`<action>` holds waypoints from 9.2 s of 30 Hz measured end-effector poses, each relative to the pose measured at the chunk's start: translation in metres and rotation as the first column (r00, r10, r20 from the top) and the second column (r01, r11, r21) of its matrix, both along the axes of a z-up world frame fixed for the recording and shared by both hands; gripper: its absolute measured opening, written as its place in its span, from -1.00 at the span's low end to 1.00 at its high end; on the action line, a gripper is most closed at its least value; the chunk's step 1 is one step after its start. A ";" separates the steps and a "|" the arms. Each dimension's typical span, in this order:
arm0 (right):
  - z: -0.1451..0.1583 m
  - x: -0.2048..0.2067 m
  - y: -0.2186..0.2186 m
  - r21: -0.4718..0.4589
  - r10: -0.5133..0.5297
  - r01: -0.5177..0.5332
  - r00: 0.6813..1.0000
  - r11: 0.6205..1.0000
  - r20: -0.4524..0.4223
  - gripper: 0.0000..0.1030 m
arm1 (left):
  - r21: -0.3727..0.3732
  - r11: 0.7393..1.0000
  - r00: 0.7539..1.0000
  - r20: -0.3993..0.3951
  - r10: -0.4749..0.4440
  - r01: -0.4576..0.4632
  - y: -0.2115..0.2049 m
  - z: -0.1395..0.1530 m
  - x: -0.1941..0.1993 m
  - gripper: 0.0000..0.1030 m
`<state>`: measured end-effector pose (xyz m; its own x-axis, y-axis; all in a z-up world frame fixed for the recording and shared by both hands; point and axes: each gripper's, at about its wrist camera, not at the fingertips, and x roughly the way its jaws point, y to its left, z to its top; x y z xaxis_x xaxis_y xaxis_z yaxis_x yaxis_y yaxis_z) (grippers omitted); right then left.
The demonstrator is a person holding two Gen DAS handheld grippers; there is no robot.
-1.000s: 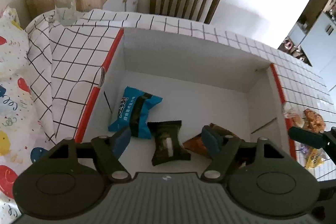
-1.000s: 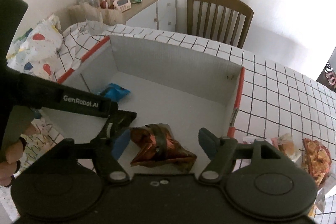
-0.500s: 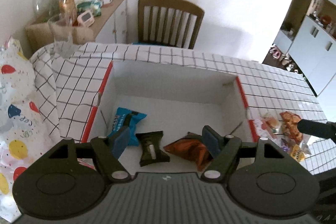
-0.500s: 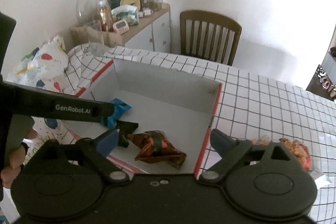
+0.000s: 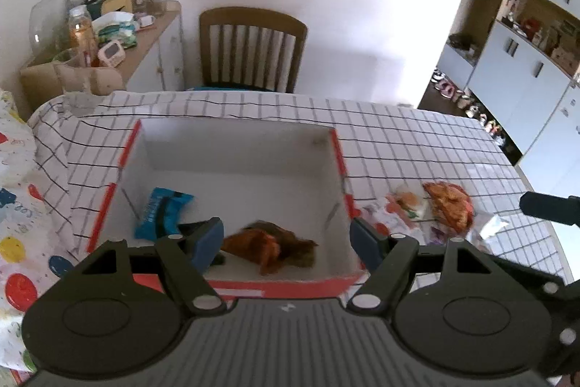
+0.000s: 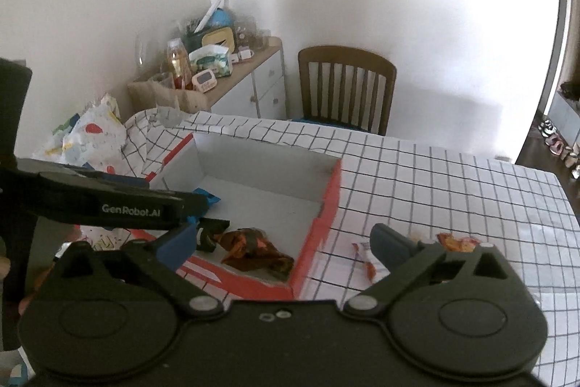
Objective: Organize snacks
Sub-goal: 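Move both tools back toward the remaining snacks, then grasp the white bread packet with the left tool while the right tool grasps the clear plastic bag, then carry the white bread packet and clear bag over the red box with both tools, then open the left tool dropping the bread packet while the right tool releases the clear bag, then move both tools back over the remaining snacks on the table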
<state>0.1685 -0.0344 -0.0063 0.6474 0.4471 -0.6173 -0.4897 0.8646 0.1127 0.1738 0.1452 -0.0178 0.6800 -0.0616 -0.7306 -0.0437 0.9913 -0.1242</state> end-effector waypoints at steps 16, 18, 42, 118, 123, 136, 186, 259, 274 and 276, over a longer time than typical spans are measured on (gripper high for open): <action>-0.022 -0.018 -0.130 -0.017 -0.135 0.135 0.991 0.991 0.008 0.99 | -0.006 0.998 0.998 0.023 -0.066 0.066 -0.100 -0.010 0.007 0.96; -0.030 -0.018 -0.149 -0.027 -0.155 0.155 0.988 0.988 -0.003 0.99 | -0.007 0.998 0.997 0.028 -0.068 0.069 -0.113 -0.013 0.013 0.96; -0.102 0.081 -0.248 -0.065 -0.402 0.396 0.905 0.916 -0.141 0.97 | 0.055 0.991 0.970 -0.206 0.132 -0.123 -0.177 -0.106 0.134 0.96; -0.102 0.072 -0.266 0.084 -0.324 0.360 0.903 0.929 -0.283 -0.33 | -0.128 0.991 0.963 -0.269 0.012 -0.048 -0.171 -0.101 0.069 -0.06; -0.081 0.055 -0.247 0.070 -0.247 0.271 0.938 0.960 -0.243 -0.33 | -0.122 0.992 0.971 -0.240 -0.002 -0.028 -0.162 -0.084 0.052 -0.06; -0.037 0.023 -0.180 0.013 -0.051 0.053 0.988 0.999 -0.149 -0.33 | -0.123 0.992 0.981 -0.192 0.002 -0.025 -0.111 -0.049 0.015 -0.06; -0.055 0.128 0.096 -0.066 0.034 -0.043 0.989 0.997 -0.144 -0.33 | -0.028 0.986 0.959 -0.238 0.152 -0.163 0.101 -0.087 0.097 -0.06; 0.005 0.035 -0.012 0.037 0.045 -0.043 0.998 0.998 -0.050 0.97 | 0.049 0.998 0.999 -0.017 0.036 -0.035 -0.017 0.001 0.008 0.64; 0.005 0.017 -0.134 0.024 -0.050 0.051 0.998 0.998 -0.035 0.97 | 0.027 0.999 0.999 0.007 -0.042 0.042 -0.101 -0.007 0.003 0.82; 0.001 0.016 -0.149 0.023 -0.065 0.066 0.997 0.998 -0.041 0.97 | 0.004 0.999 0.999 0.000 -0.047 0.047 -0.111 -0.010 0.007 0.82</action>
